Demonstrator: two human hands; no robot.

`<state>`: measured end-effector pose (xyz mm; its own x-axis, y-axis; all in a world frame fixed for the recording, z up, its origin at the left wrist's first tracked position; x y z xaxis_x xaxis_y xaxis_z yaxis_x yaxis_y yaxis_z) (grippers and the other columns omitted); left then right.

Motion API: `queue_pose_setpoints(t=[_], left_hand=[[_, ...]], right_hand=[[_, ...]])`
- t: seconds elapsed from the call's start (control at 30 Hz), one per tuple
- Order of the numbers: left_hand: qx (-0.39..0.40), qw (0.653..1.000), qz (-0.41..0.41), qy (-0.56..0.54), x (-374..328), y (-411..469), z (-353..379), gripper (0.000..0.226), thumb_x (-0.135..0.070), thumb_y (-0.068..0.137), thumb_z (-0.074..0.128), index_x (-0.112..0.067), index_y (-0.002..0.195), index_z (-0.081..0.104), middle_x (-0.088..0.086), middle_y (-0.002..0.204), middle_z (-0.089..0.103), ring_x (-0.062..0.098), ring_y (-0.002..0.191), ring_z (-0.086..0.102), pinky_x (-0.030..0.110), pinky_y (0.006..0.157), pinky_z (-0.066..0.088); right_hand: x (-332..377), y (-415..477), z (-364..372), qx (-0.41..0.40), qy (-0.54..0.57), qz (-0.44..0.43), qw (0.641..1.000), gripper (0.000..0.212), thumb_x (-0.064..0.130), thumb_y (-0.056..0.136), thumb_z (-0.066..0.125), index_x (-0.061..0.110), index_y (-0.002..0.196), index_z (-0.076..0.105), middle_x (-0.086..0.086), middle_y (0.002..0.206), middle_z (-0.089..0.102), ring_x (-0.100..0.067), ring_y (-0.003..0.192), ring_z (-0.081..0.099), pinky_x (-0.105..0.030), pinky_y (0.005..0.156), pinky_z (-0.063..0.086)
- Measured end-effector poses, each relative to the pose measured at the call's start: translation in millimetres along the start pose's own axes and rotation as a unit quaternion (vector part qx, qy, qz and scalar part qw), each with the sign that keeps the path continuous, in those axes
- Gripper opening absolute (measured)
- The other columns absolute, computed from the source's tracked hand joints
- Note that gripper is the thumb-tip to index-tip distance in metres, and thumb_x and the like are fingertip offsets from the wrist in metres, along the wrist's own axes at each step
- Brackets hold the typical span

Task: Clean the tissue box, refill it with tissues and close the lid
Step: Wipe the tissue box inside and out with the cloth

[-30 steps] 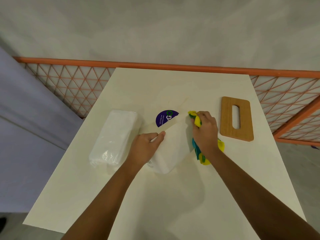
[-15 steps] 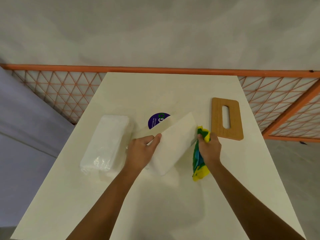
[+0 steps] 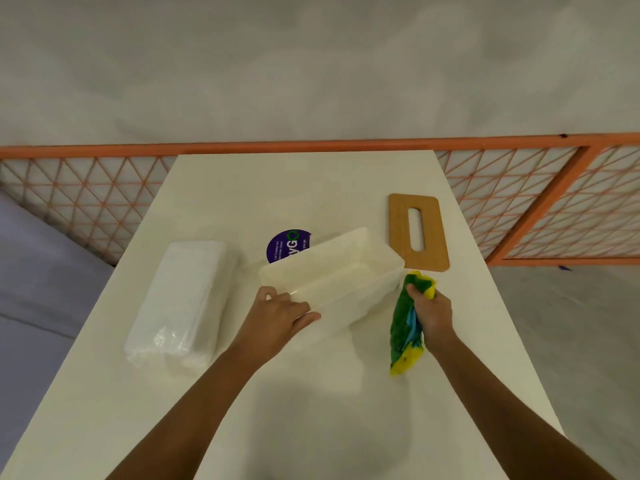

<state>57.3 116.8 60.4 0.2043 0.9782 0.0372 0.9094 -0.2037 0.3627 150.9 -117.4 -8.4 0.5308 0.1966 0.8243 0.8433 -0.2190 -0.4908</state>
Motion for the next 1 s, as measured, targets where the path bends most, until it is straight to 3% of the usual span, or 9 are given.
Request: queue_pose_setpoints(t=[0.17,0.3,0.4,0.47,0.53,0.6,0.7,0.8,1.0], left_hand=[[0.016,0.995,0.078,0.062,2.7,-5.5,9.5,0.048,-0.044,0.088,0.033,-0.027,0.056,0.065,-0.013,0.049,0.059,0.009,0.049,0.058,0.026,0.072,0.027],[0.025,0.998,0.053,0.031,20.7,-8.4,12.3,0.071,-0.050,0.098,0.012,-0.028,0.060,0.068,-0.015,0.058,0.063,0.008,0.060,0.062,0.029,0.077,0.028],[0.079,0.996,0.019,0.029,20.3,-1.3,17.0,0.061,-0.056,0.089,0.026,-0.025,0.059,0.070,-0.014,0.061,0.065,0.011,0.065,0.066,0.031,0.081,0.027],[0.117,0.993,-0.001,0.030,7.0,9.0,18.6,0.065,-0.063,0.083,0.025,-0.024,0.062,0.072,-0.013,0.062,0.067,0.012,0.066,0.067,0.030,0.083,0.026],[0.149,0.988,-0.029,0.024,-13.9,22.0,17.4,0.078,-0.072,0.078,0.012,-0.025,0.086,0.074,-0.010,0.081,0.071,0.014,0.084,0.067,0.030,0.092,0.027],[0.214,0.974,-0.068,0.016,-30.9,32.5,30.7,0.085,-0.075,0.075,0.007,-0.026,0.119,0.061,-0.006,0.112,0.066,0.016,0.112,0.056,0.032,0.105,0.024],[0.276,0.954,-0.102,-0.055,-67.2,55.7,46.4,0.061,-0.060,0.092,0.025,-0.021,0.135,0.045,0.000,0.131,0.055,0.020,0.123,0.048,0.034,0.108,0.025],[0.287,0.946,-0.105,-0.103,-104.4,82.4,56.0,0.053,-0.047,0.098,0.027,-0.017,0.140,0.037,0.005,0.136,0.051,0.024,0.126,0.045,0.036,0.108,0.027],[0.282,0.940,-0.167,-0.091,-131.8,106.2,75.4,0.046,-0.040,0.100,0.023,-0.016,0.132,0.046,0.008,0.126,0.059,0.027,0.117,0.053,0.037,0.097,0.036]], right_hand=[[-8.9,4.2,-10.1,0.021,0.024,0.028,0.999,0.038,0.024,0.089,0.058,0.000,0.119,0.055,-0.018,0.118,0.060,-0.034,0.109,0.057,-0.039,0.094,0.046],[-12.0,6.2,-15.9,0.028,0.020,0.032,0.999,0.037,0.026,0.090,0.058,0.002,0.118,0.055,-0.016,0.116,0.060,-0.032,0.108,0.057,-0.039,0.095,0.045],[-14.8,7.5,-18.5,0.034,0.015,0.033,0.999,0.035,0.026,0.089,0.058,0.003,0.116,0.056,-0.016,0.114,0.061,-0.030,0.101,0.057,-0.041,0.097,0.046],[-16.8,8.2,-18.5,0.042,0.011,0.031,0.999,0.033,0.026,0.089,0.058,0.004,0.114,0.057,-0.016,0.113,0.061,-0.031,0.102,0.058,-0.042,0.097,0.046],[-18.2,8.3,-19.1,0.047,0.007,0.029,0.998,0.032,0.025,0.089,0.058,0.004,0.113,0.057,-0.015,0.112,0.061,-0.033,0.106,0.058,-0.043,0.098,0.046],[-19.2,8.2,-21.1,0.047,0.005,0.028,0.998,0.032,0.025,0.089,0.058,0.004,0.113,0.057,-0.014,0.109,0.061,-0.033,0.106,0.058,-0.043,0.097,0.047],[-20.1,8.8,-22.9,0.053,-0.003,0.020,0.998,0.029,0.026,0.088,0.060,0.006,0.109,0.060,-0.015,0.109,0.063,-0.033,0.104,0.059,-0.045,0.097,0.047],[-19.0,9.4,-25.6,0.054,-0.016,0.009,0.998,0.025,0.026,0.088,0.060,0.008,0.105,0.062,-0.016,0.108,0.064,-0.032,0.102,0.061,-0.043,0.095,0.049],[-20.8,13.8,-32.9,0.064,-0.020,-0.001,0.998,0.021,0.027,0.089,0.057,0.010,0.102,0.061,-0.011,0.101,0.063,-0.027,0.095,0.060,-0.038,0.092,0.049]])
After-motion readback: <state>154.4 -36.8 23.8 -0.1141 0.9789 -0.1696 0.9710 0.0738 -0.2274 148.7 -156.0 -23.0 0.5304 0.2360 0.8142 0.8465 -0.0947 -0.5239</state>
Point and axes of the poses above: each hand's wrist, its own y-axis towards the middle knuckle, its own z-axis out of the palm, x = y × z, the point moved 8 cm from there along y, towards the middle knuckle
